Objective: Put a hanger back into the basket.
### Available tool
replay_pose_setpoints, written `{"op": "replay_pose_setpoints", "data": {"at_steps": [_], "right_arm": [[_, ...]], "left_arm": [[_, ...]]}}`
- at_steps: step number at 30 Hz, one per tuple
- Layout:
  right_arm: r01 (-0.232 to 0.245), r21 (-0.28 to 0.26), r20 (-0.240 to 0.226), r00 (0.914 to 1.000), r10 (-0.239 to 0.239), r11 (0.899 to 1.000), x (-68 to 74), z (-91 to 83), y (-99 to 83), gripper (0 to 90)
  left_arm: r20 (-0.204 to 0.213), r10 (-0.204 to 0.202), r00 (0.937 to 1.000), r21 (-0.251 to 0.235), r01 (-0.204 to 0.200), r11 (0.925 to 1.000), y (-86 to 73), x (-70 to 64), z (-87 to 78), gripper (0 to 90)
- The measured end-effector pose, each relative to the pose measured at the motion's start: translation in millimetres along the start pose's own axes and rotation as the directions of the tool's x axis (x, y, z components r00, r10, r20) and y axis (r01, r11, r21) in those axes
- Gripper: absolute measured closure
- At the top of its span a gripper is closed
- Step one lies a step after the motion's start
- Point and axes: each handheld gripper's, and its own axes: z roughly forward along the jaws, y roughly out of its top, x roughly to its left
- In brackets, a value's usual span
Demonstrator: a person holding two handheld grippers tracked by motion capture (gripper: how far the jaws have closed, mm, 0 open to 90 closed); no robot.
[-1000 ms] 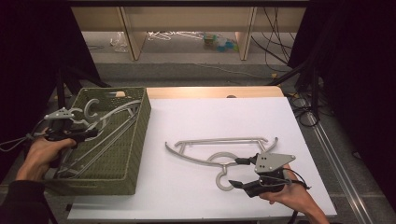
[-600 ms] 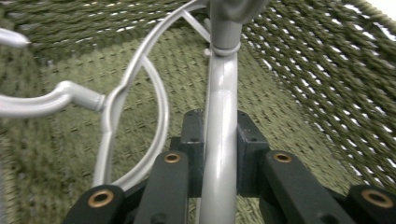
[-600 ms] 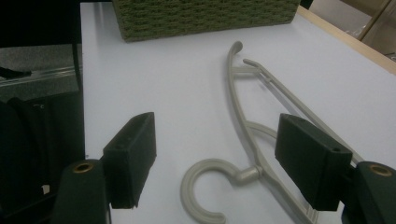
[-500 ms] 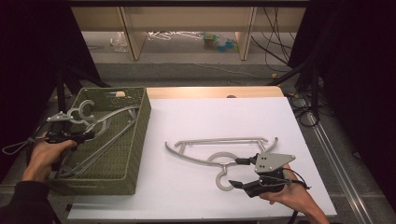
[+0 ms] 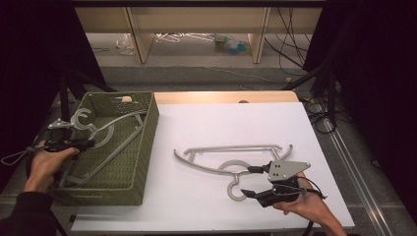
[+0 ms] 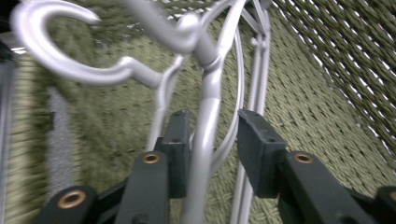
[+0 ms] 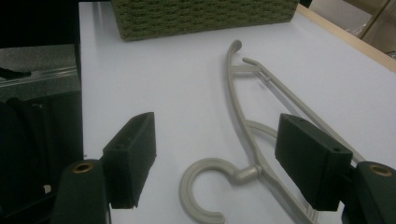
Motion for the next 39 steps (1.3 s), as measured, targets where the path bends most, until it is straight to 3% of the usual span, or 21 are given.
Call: {"op": "replay_pose_setpoints", "data": {"at_steps": [5, 6, 8, 12, 18, 23, 25, 31, 34, 36, 39], "right_arm": [[-0.003, 0.001, 0.002, 1.0, 0.003, 1.0, -0.8, 0.2, -0.3, 30.2], [-0.003, 0.002, -0.002, 1.0, 0.003, 1.0, -1.0, -0.1, -0.1, 30.2], [-0.003, 0.005, 0.0, 1.0, 0.003, 1.0, -0.9, -0.3, -0.4, 30.0], [-0.004, 0.006, 0.003, 1.0, 0.004, 1.0, -1.6, -0.8, -0.5, 29.7], [-0.007, 0.007, 0.012, 0.9999, 0.007, 1.0, -2.6, 0.2, -1.5, 29.3], [-0.012, 0.003, 0.017, 0.9998, 0.012, 1.0, -3.7, 0.3, -2.1, 28.7], [-0.016, 0.004, 0.02, 0.9997, 0.016, 1.0, -4.2, 0.1, -2.4, 28.5], [-0.02, -0.003, 0.03, 0.9994, 0.02, 1.0, -4.9, 0.4, -2.8, 27.2], [-0.027, -0.009, 0.031, 0.9992, 0.028, 1.0, -5.2, 0.0, -3.0, 26.3], [-0.033, -0.015, 0.037, 0.9988, 0.033, 0.999, -5.9, 0.2, -3.6, 25.6], [-0.035, -0.02, 0.039, 0.9986, 0.036, 0.999, -7.0, 0.7, -3.9, 22.8]], "left_arm": [[-0.01, -0.038, 0.9992, -0.092, 0.037, 0.9951, -0.8, -6.9, -12.3, 56.1], [0.001, -0.068, 0.9977, -0.136, 0.068, 0.9883, -0.6, -11.9, -15.5, 54.2], [0.025, -0.084, 0.9961, -0.181, 0.088, 0.9796, 0.4, -18.7, -24.7, 49.6], [0.044, -0.044, 0.9981, -0.223, 0.053, 0.9734, 0.8, -36.6, -43.2, 43.8], [0.107, -0.004, 0.9942, -0.284, 0.035, 0.9582, -3.1, -73.4, -61.8, 36.3], [0.174, 0.027, 0.9844, -0.332, 0.033, 0.9427, -6.2, -106.5, -67.5, 31.7], [0.208, 0.043, 0.9772, -0.355, 0.034, 0.9342, -8.1, -120.9, -66.7, 31.0], [0.254, 0.104, 0.9616, -0.374, -0.002, 0.9275, -13.3, -152.6, -60.6, 28.8], [0.274, 0.138, 0.9517, -0.394, -0.02, 0.919, -15.8, -170.2, -61.2, 28.1], [0.28, 0.146, 0.949, -0.403, -0.022, 0.9147, -17.3, -178.0, -61.7, 27.3], [0.297, 0.187, 0.9365, -0.417, -0.049, 0.9078, -21.0, -194.9, -61.5, 26.5]]}}
